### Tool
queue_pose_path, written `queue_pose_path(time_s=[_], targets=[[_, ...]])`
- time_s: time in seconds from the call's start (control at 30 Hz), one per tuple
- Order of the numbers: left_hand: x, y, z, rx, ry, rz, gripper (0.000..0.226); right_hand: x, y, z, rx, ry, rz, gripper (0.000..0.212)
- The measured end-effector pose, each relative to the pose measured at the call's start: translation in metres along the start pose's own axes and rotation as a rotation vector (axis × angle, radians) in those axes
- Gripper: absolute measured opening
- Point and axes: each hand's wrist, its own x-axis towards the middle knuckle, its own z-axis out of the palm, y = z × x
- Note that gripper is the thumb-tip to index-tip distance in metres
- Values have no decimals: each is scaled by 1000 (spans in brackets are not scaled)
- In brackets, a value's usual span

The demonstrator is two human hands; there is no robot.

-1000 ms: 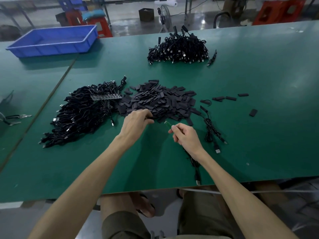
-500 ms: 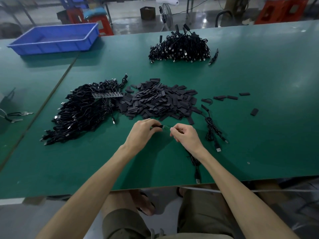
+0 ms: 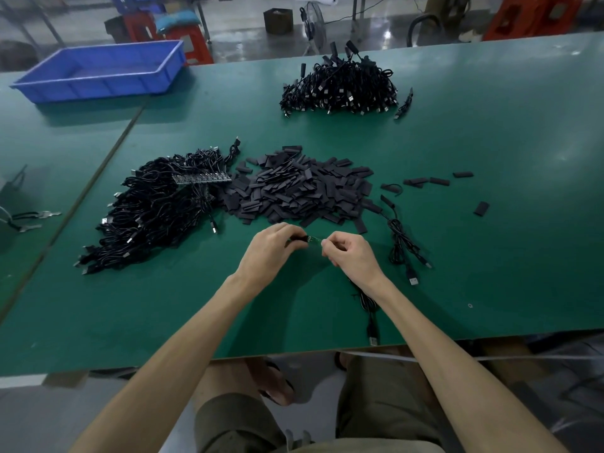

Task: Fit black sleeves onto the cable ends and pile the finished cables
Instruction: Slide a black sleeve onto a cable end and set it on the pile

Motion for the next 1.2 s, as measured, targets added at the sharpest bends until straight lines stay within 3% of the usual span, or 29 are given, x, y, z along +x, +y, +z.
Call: queue_pose_path(time_s=[0.17, 0.47, 0.9, 1.2], targets=[[4, 3, -3, 45, 8, 47, 18, 1, 0, -1, -15, -14, 6, 30], [9, 1, -15, 216, -131, 296, 17, 0, -3, 0, -15, -16, 6, 30], [5, 0, -11, 124, -118, 153, 23, 0, -1, -1, -30, -17, -6, 30], [3, 10, -12, 240, -125, 351, 23, 1, 2, 0, -57, -31, -17, 27]])
